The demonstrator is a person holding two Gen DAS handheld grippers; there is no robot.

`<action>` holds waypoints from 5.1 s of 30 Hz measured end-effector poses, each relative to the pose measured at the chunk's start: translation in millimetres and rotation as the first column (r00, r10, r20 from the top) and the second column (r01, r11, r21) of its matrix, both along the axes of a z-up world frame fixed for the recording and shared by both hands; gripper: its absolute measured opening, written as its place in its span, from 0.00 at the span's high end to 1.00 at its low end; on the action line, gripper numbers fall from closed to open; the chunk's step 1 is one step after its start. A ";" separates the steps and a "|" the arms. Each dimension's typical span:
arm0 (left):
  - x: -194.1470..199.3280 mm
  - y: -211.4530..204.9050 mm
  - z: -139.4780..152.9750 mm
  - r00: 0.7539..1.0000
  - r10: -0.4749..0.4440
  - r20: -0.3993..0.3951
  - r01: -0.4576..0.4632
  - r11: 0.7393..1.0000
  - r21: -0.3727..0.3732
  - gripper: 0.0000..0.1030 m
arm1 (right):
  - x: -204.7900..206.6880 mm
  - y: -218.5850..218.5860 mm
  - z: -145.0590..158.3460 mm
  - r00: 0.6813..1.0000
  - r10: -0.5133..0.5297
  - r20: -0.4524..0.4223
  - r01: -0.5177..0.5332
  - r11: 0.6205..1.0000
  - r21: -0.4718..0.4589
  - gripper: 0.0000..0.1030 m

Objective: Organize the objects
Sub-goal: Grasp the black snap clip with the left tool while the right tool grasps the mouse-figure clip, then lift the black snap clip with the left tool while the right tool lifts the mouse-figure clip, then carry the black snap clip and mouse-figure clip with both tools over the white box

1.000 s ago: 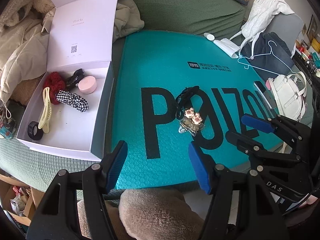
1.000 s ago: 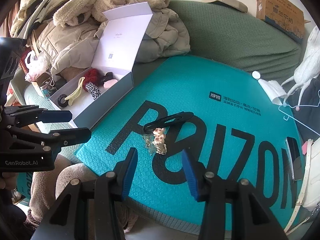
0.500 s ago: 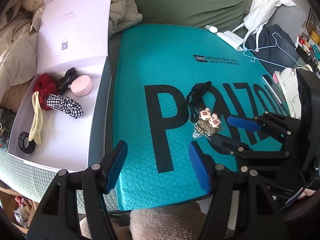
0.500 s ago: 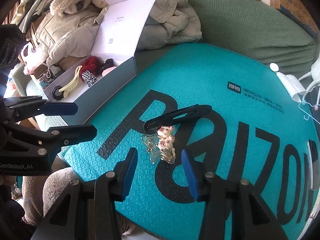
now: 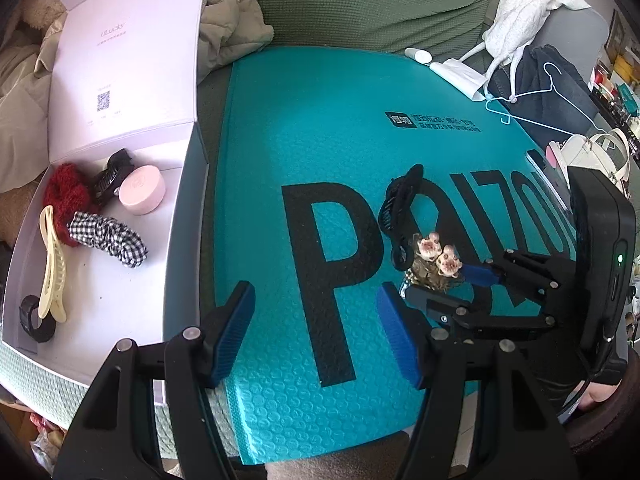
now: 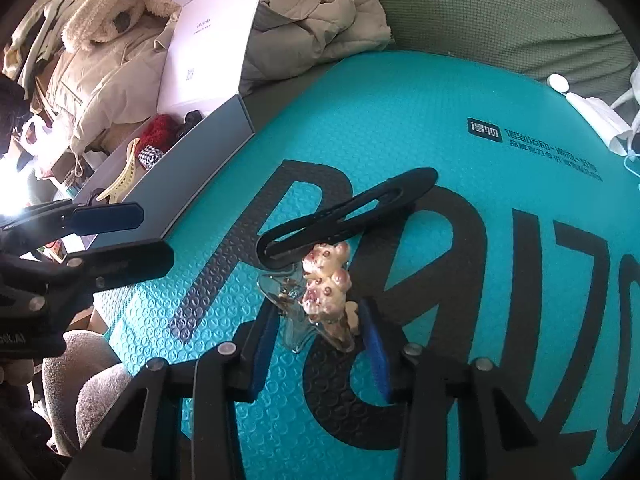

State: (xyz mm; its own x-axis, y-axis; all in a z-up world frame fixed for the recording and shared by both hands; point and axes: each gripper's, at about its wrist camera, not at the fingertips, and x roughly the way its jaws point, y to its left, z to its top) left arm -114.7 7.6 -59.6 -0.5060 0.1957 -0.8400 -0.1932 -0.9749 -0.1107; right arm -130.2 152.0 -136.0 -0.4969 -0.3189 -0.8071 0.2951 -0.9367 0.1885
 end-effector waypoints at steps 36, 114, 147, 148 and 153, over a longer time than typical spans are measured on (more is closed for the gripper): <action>-55.1 73.1 -56.2 0.975 -0.217 0.040 0.216 0.976 0.028 0.80 | 11.6 53.0 -0.2 0.990 -0.133 -0.056 0.136 0.989 0.062 0.60; 37.9 36.5 -14.3 1.000 -0.010 0.016 0.009 0.997 0.077 0.79 | 68.5 38.9 34.7 0.984 -0.142 -0.104 0.155 0.980 0.125 0.62; 131.0 -94.6 75.6 0.959 0.272 -0.079 -0.276 0.960 -0.043 0.79 | 89.8 -111.4 124.4 0.928 0.287 -0.236 -0.260 0.956 0.138 0.62; 135.4 -99.6 75.6 0.957 0.280 -0.080 -0.285 0.958 -0.046 0.79 | 91.5 -115.7 123.8 0.925 0.297 -0.235 -0.271 0.953 0.138 0.62; 153.2 -121.5 76.2 0.943 0.322 -0.079 -0.326 0.944 -0.048 0.79 | 98.0 -133.3 121.7 0.912 0.340 -0.229 -0.316 0.939 0.137 0.62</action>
